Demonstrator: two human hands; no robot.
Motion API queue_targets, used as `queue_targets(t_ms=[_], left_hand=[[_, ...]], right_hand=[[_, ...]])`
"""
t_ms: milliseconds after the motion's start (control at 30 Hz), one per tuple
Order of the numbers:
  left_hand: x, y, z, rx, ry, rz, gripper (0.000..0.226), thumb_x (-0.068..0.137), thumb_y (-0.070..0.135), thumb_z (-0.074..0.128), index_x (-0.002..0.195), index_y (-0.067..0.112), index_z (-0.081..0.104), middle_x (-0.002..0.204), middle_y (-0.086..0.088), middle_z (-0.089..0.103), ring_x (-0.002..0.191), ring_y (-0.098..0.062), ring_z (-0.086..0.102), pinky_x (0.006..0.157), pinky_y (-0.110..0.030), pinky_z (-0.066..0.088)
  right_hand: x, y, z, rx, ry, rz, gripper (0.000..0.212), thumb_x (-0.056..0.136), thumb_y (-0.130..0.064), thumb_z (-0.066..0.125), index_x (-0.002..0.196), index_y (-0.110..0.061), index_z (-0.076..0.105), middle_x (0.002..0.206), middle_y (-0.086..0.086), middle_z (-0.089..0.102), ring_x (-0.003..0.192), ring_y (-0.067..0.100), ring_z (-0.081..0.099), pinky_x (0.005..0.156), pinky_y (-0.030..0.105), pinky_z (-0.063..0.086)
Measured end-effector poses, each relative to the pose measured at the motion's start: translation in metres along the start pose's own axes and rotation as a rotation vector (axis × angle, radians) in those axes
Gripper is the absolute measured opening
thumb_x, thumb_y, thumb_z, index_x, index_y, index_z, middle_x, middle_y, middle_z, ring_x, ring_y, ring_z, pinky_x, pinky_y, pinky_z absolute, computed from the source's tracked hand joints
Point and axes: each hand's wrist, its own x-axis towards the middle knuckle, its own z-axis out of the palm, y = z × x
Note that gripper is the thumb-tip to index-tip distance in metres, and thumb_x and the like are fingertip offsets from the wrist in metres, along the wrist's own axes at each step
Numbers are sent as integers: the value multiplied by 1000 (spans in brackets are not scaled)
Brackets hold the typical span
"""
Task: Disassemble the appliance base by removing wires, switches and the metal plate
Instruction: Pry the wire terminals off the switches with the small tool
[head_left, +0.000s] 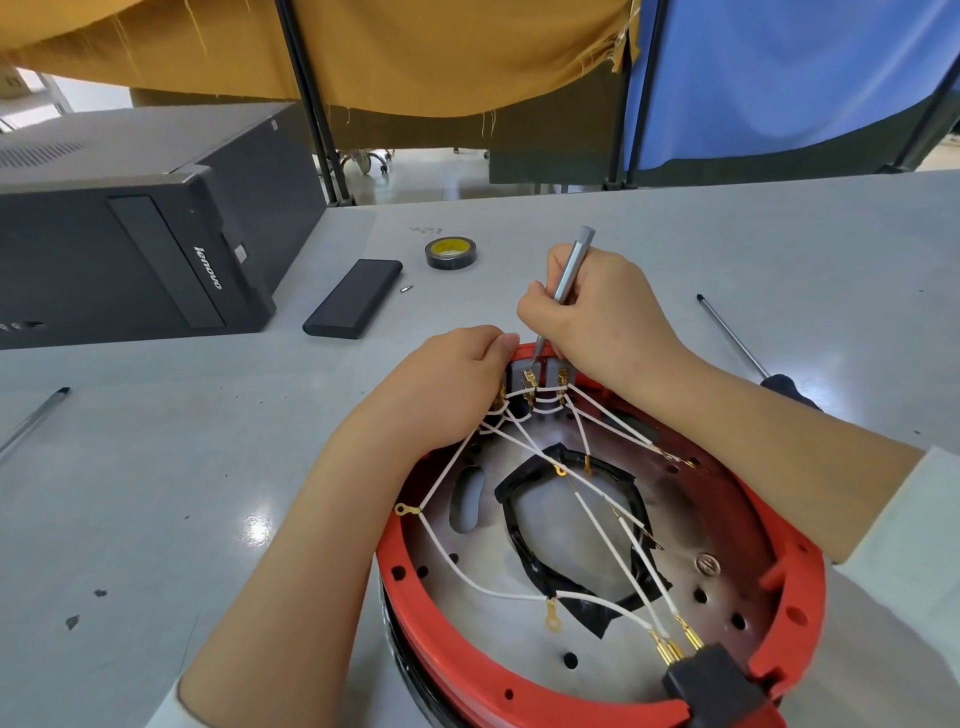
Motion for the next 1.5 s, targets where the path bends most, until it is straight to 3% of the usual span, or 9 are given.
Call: queue_targets(t_ms=[300, 467, 833, 900, 1033, 1200, 1300, 1400, 1500], left_hand=[[1, -3, 1, 15, 12, 7, 42, 101, 38, 28, 82, 9, 52, 72, -1, 54, 68, -14, 49, 62, -27, 36], [2, -2, 0, 6, 2, 6, 41, 101, 37, 28, 83, 10, 52, 73, -2, 54, 67, -13, 48, 62, -27, 37], [2, -3, 1, -5, 12, -6, 43, 101, 37, 28, 101, 8, 60, 74, -1, 55, 67, -12, 49, 63, -24, 37], [2, -3, 1, -7, 11, -8, 43, 101, 37, 28, 99, 8, 59, 74, -1, 55, 68, -14, 50, 63, -25, 38], [1, -2, 1, 1, -1, -1, 39, 101, 38, 28, 87, 15, 56, 74, 2, 54, 72, -13, 51, 63, -25, 37], [2, -2, 1, -6, 2, 7, 41, 101, 37, 28, 90, 10, 57, 77, -3, 57, 72, -15, 51, 65, -26, 38], [1, -2, 1, 0, 0, 10, 41, 101, 37, 28, 88, 10, 57, 75, -2, 56, 71, -14, 51, 64, -26, 37], [1, -1, 0, 0, 1, 12, 39, 101, 36, 29, 73, 18, 49, 70, 1, 52, 67, -12, 48, 60, -26, 36], [1, -1, 0, 7, 10, 16, 40, 101, 36, 29, 70, 16, 45, 69, 0, 51, 65, -12, 46, 58, -27, 34]], right_hand=[[1, 2, 1, -6, -14, 25, 38, 85, -9, 55, 56, -18, 33, 50, -2, 33, 43, 7, 40, 43, 11, 33], [16, 0, 1, -68, -187, 164, 36, 79, -11, 55, 53, -15, 30, 49, -1, 29, 38, 9, 29, 36, 15, 24], [35, -7, 13, -335, -409, 314, 31, 81, -24, 58, 59, -13, 39, 55, 2, 38, 49, 16, 36, 46, 27, 26], [32, -7, 13, -324, -385, 287, 32, 80, -23, 58, 58, -13, 38, 54, 2, 38, 49, 16, 37, 47, 27, 26], [23, -1, -1, -11, -232, 281, 35, 83, -15, 54, 54, -14, 34, 47, 1, 35, 37, 10, 37, 43, 24, 31], [6, 0, 2, 14, -29, 108, 36, 84, -13, 54, 55, -18, 33, 48, -4, 34, 44, 9, 37, 46, 23, 33], [2, 2, 3, 29, -7, 68, 38, 85, -13, 55, 55, -19, 33, 48, -6, 32, 42, 8, 37, 44, 17, 31], [2, 2, 3, 20, -13, 40, 39, 85, -11, 55, 55, -20, 32, 48, -7, 31, 41, 4, 38, 44, 12, 33], [7, 2, 4, -7, -61, 74, 40, 83, -11, 55, 53, -18, 29, 48, -5, 28, 41, 7, 33, 42, 16, 27]])
